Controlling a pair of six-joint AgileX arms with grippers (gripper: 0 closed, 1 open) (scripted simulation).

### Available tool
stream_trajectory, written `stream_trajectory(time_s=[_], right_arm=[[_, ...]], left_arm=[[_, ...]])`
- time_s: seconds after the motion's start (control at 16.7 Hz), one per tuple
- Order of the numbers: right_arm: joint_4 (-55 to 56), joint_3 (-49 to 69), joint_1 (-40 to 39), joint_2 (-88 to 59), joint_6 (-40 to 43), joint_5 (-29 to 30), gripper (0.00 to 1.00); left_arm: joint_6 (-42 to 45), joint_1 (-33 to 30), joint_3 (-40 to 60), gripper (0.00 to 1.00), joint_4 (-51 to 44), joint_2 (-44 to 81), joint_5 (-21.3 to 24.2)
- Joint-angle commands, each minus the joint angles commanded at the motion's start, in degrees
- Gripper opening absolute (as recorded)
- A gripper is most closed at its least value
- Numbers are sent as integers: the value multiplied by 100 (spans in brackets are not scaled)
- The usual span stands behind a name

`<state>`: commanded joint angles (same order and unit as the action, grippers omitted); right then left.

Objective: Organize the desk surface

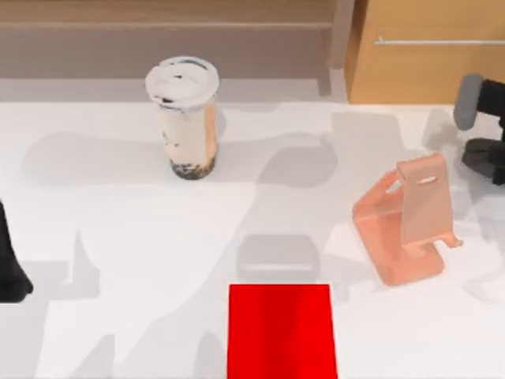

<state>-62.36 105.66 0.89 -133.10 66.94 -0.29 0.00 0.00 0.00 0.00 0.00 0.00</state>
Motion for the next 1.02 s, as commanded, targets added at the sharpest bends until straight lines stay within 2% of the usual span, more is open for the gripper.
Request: stream_trajectory(time_s=[0.24,0.42,0.78,1.02], right_arm=[[-1153,866,-17,181,32,-2,0],[-1590,1271,-15,309,23,-2,0],[-1567,1282,-61,322,-41,-9,0],[-1102,1245,-632,522,-823,-93,0]], left_arm=[[0,0,0,100,0,0,0],[0,0,0,100,0,0,0],[0,0,0,100,0,0,0],[0,0,0,100,0,0,0]])
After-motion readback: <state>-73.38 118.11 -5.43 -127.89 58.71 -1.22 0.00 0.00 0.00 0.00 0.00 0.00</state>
